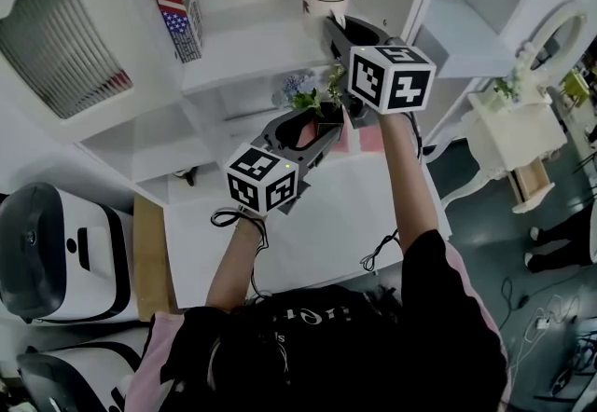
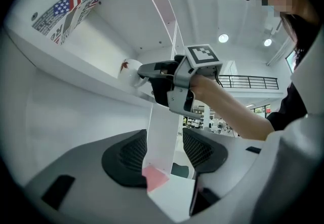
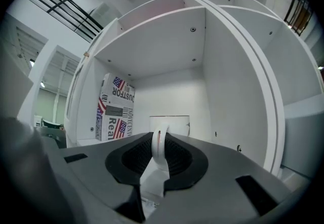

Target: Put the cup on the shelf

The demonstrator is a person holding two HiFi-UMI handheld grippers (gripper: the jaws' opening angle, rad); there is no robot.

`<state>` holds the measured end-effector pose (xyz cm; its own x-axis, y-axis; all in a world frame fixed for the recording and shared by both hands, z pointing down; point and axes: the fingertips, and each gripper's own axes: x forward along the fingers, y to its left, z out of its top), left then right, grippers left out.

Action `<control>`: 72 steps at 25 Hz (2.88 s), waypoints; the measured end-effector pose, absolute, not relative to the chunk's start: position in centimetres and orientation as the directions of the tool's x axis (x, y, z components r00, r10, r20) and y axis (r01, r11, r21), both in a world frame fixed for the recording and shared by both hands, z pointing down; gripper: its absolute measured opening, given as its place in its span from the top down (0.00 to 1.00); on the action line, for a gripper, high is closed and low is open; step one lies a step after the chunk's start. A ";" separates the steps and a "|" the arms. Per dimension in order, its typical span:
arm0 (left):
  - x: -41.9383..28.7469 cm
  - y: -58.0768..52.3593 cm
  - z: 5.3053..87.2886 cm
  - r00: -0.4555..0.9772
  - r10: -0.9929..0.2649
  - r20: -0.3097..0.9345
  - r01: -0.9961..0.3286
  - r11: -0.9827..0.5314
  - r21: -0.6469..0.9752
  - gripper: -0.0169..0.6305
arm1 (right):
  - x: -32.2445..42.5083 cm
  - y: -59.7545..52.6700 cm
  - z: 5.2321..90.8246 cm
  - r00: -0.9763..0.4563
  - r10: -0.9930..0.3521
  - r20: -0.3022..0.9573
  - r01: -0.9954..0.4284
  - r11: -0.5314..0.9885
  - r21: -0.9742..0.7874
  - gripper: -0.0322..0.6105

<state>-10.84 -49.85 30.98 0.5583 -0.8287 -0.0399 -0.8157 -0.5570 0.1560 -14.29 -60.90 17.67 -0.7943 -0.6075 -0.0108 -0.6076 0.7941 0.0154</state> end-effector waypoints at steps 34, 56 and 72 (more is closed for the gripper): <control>-11.2 -40.3 32.9 0.595 -0.801 -0.061 -0.780 -0.594 0.197 0.61 | -10.2 -49.1 21.8 -0.804 -0.593 -0.051 -0.592 0.805 -0.022 0.70; -15.5 -24.3 40.8 0.638 -0.770 0.013 -0.735 -0.603 0.312 0.62 | -11.0 -28.1 39.0 -0.758 -0.638 0.135 -0.649 0.721 -0.242 0.81; -12.0 -19.9 41.2 0.649 -0.761 -0.001 -0.713 -0.609 0.349 0.64 | -7.2 -21.5 38.9 -0.778 -0.605 0.169 -0.628 0.745 -0.225 0.86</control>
<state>-12.03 -19.87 41.25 0.6491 -0.7607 -0.0010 -0.7127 -0.6086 0.3488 -7.16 -21.47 38.86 -0.7784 -0.6045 0.1692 -0.6277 0.7453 -0.2249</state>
